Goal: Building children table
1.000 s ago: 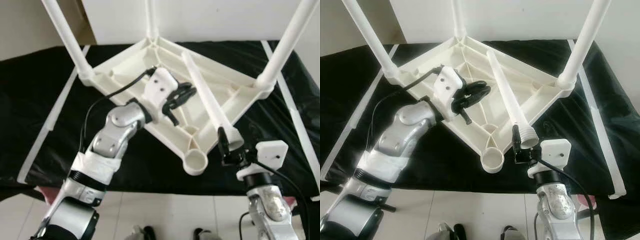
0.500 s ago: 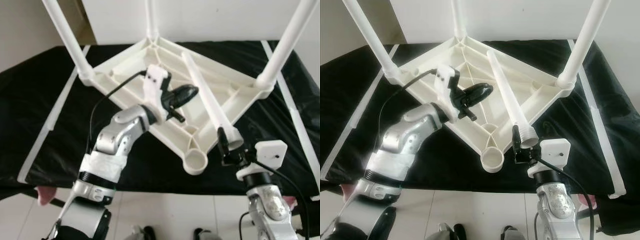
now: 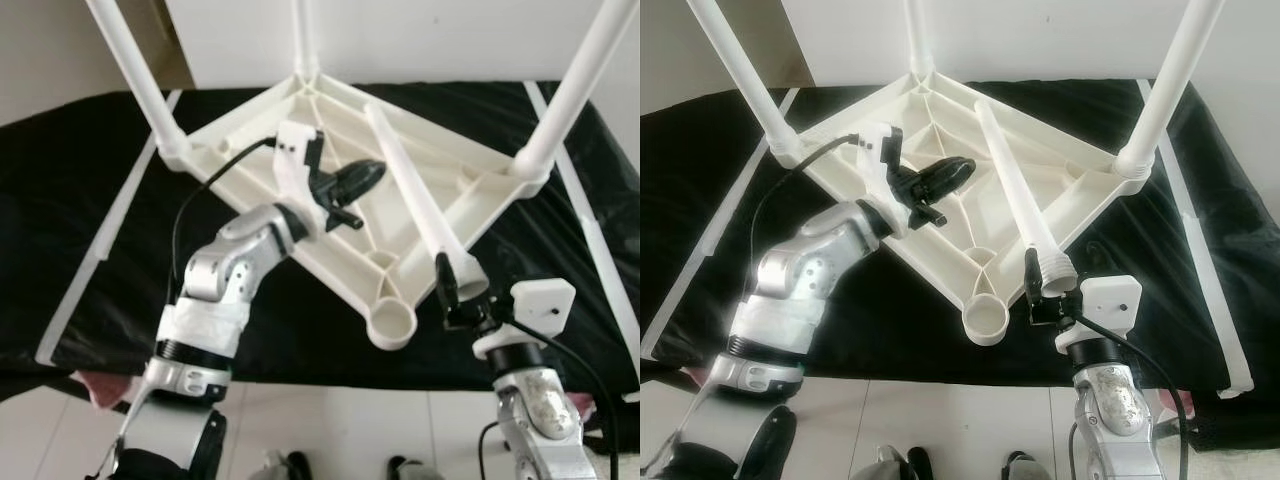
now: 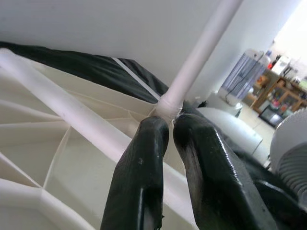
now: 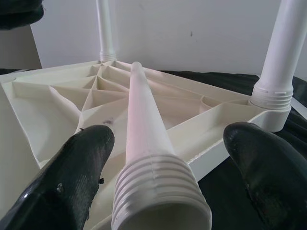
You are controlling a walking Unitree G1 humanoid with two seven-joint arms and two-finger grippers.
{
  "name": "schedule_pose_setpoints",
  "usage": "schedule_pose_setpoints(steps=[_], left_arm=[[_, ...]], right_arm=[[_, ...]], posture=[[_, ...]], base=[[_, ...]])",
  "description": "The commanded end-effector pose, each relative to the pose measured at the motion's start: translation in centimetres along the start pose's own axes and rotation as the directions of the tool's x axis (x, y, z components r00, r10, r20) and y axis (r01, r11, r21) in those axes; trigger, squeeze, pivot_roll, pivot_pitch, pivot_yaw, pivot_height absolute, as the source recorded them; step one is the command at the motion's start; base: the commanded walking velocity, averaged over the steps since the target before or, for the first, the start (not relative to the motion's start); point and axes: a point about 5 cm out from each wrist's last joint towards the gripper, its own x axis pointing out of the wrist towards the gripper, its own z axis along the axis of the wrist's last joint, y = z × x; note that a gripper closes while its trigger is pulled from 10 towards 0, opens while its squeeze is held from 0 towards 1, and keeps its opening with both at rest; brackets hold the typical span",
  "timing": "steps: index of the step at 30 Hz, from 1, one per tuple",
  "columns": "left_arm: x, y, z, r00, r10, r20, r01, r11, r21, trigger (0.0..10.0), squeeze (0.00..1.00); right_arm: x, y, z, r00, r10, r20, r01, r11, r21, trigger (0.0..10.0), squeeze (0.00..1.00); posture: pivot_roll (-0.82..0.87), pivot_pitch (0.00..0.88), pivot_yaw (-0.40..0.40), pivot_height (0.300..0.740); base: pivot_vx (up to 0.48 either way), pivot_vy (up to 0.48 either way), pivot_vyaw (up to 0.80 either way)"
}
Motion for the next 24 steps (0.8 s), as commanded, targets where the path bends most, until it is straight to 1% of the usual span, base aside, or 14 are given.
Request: schedule_pose_setpoints(steps=[1,2,3,4,5,8,16,17,18,19,20,21,22,24], left_arm=[[0.0,0.5,0.3,0.999,0.047,0.006,-0.046,0.994,-0.094,1.1,0.0],[0.1,0.8,0.5,0.997,0.072,0.035,-0.066,0.985,-0.158,6.7,0.0],[0.1,1.2,0.9,0.992,0.105,0.075,-0.085,0.969,-0.233,0.0,0.0],[0.1,1.4,1.1,0.987,0.125,0.103,-0.092,0.956,-0.277,0.0,0.0],[0.1,1.4,1.1,0.987,0.125,0.103,-0.092,0.956,-0.277,0.0,0.0],[0.2,2.1,1.5,0.975,0.18,0.128,-0.12,0.918,-0.378,0.0,0.0],[0.2,2.2,1.8,0.973,0.189,0.134,-0.12,0.906,-0.406,0.0,0.0],[0.3,2.2,1.8,0.974,0.193,0.122,-0.127,0.9,-0.417,10.0,0.0],[0.3,2.2,1.7,0.974,0.198,0.113,-0.132,0.895,-0.425,10.0,0.0],[0.3,2.3,1.9,0.971,0.205,0.123,-0.132,0.89,-0.437,2.2,0.0],[0.3,2.3,1.9,0.971,0.205,0.123,-0.132,0.89,-0.437,2.2,0.0],[0.2,2.4,2.0,0.967,0.217,0.134,-0.137,0.883,-0.448,0.0,0.0],[0.2,2.4,2.1,0.964,0.223,0.145,-0.135,0.878,-0.459,0.0,0.0],[0.3,2.3,2.2,0.966,0.213,0.144,-0.13,0.887,-0.443,0.0,0.0]], right_arm=[[-0.2,0.0,-0.1,1.0,0.001,-0.007,-0.001,1.0,0.006,10.0,0.0],[-0.2,0.0,-0.1,1.0,0.001,-0.007,-0.001,1.0,0.007,10.0,0.0],[-0.2,0.0,-0.1,1.0,-0.001,-0.006,0.001,1.0,0.007,10.0,0.0],[-0.2,0.0,-0.1,1.0,-0.001,-0.006,0.001,1.0,0.006,10.0,0.0],[-0.2,0.0,-0.1,1.0,-0.001,-0.006,0.001,1.0,0.006,10.0,0.0],[-0.3,0.0,-0.1,1.0,-0.006,-0.006,0.006,1.0,0.007,10.0,0.0],[-0.5,0.0,-0.1,1.0,-0.018,-0.008,0.018,1.0,0.012,10.0,0.0],[-0.5,-0.1,-0.1,1.0,-0.018,-0.008,0.018,1.0,0.011,10.0,0.0],[-0.5,-0.1,-0.1,1.0,-0.018,-0.008,0.018,1.0,0.011,10.0,0.0],[-0.5,-0.1,-0.1,1.0,-0.017,-0.008,0.017,1.0,0.01,10.0,0.0],[-0.5,-0.1,-0.1,1.0,-0.017,-0.008,0.017,1.0,0.01,10.0,0.0],[-0.5,-0.1,-0.1,1.0,-0.016,-0.008,0.016,1.0,0.009,10.0,0.0],[-0.5,-0.1,-0.1,1.0,-0.016,-0.008,0.016,1.0,0.009,10.0,0.0],[-0.5,-0.2,-0.1,1.0,-0.015,-0.007,0.015,1.0,0.008,10.0,0.0]], posture=[[-0.15,0.174,0.087,0.74],[-0.15,0.175,0.088,0.74],[-0.15,0.176,0.09,0.74],[-0.15,0.176,0.091,0.74],[-0.15,0.176,0.091,0.74],[-0.16,0.172,0.095,0.74],[-0.17,0.167,0.093,0.74],[-0.17,0.163,0.091,0.74],[-0.17,0.163,0.091,0.74],[-0.17,0.159,0.09,0.74],[-0.17,0.159,0.09,0.74],[-0.17,0.158,0.09,0.74],[-0.17,0.157,0.089,0.74],[-0.17,0.156,0.088,0.74]], base=[[0.0,0.0,0.0],[0.0,0.0,0.0],[0.0,0.0,0.0],[0.0,0.0,0.0],[0.0,0.0,0.0],[0.0,0.0,0.0],[0.0,0.0,0.0],[0.0,0.0,0.0],[0.0,0.0,0.0],[0.0,0.0,0.0],[0.0,0.0,0.0],[0.0,0.0,0.0],[0.0,0.0,0.0],[0.0,0.0,0.0]])
